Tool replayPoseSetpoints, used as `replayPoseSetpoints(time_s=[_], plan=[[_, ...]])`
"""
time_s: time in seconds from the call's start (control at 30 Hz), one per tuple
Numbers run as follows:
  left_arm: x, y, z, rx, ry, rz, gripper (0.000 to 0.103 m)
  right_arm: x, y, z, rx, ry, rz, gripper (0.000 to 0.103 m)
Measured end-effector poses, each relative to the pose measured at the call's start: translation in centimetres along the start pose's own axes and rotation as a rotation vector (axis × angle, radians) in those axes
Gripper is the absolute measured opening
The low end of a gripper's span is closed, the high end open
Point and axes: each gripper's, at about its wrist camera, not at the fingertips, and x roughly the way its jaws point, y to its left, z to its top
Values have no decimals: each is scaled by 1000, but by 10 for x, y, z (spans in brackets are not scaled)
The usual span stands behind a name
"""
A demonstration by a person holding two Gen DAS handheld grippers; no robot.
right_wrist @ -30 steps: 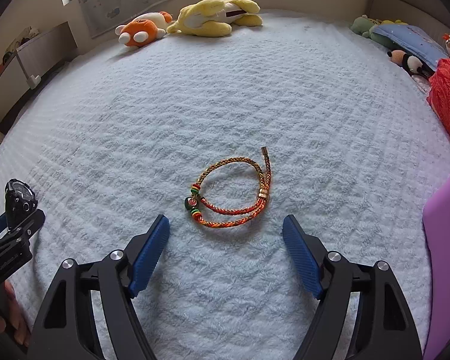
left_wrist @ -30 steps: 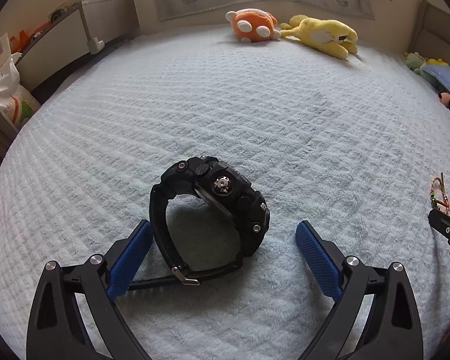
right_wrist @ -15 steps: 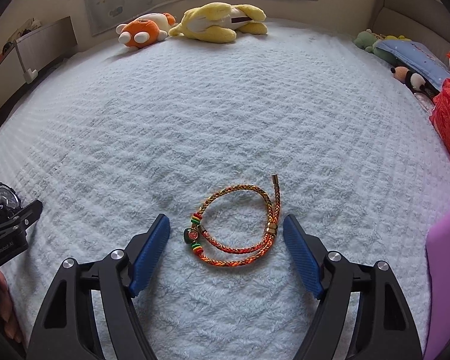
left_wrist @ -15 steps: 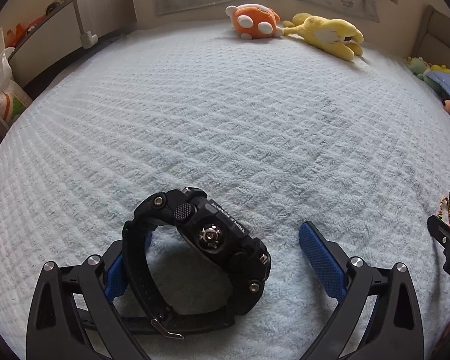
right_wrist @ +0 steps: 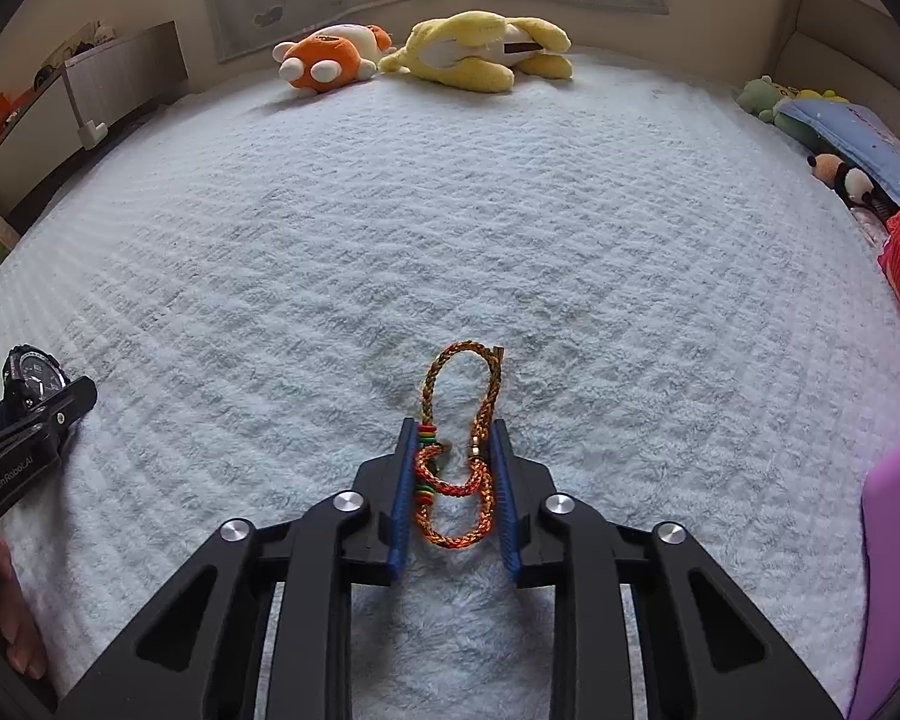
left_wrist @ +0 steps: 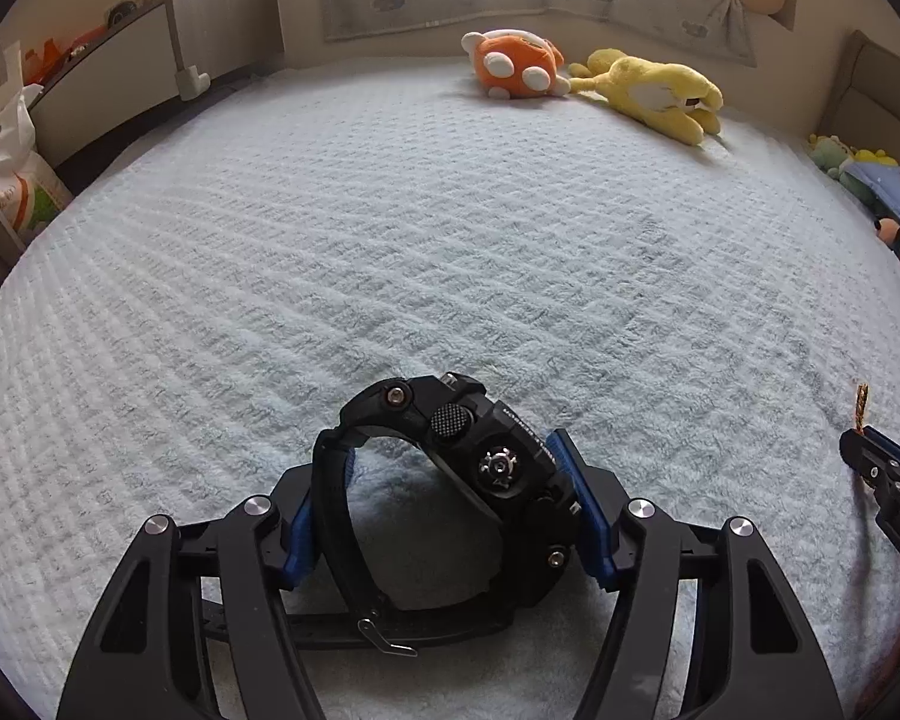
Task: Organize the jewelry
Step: 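Close left tool on the black watch while right tool closes on the orange bracelet, then carry the black watch and orange bracelet over the pink tub with both tools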
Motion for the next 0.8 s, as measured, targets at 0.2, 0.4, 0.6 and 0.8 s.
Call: replayPoseSetpoints(time_s=[0.2,0.4,0.6,0.8], plan=[[-22,1,-14,16,2,-33,63,-14,-1,-8,50,15,43,12],[-53,3,-30,48,20,-72,63,-38,11,-26,46,42,68,12],[-93,9,-46,54,66,-103,63,-76,35,-53,54,100,120,12],[-147,17,-59,75,87,-119,63,-134,62,-76,57,151,177,12]])
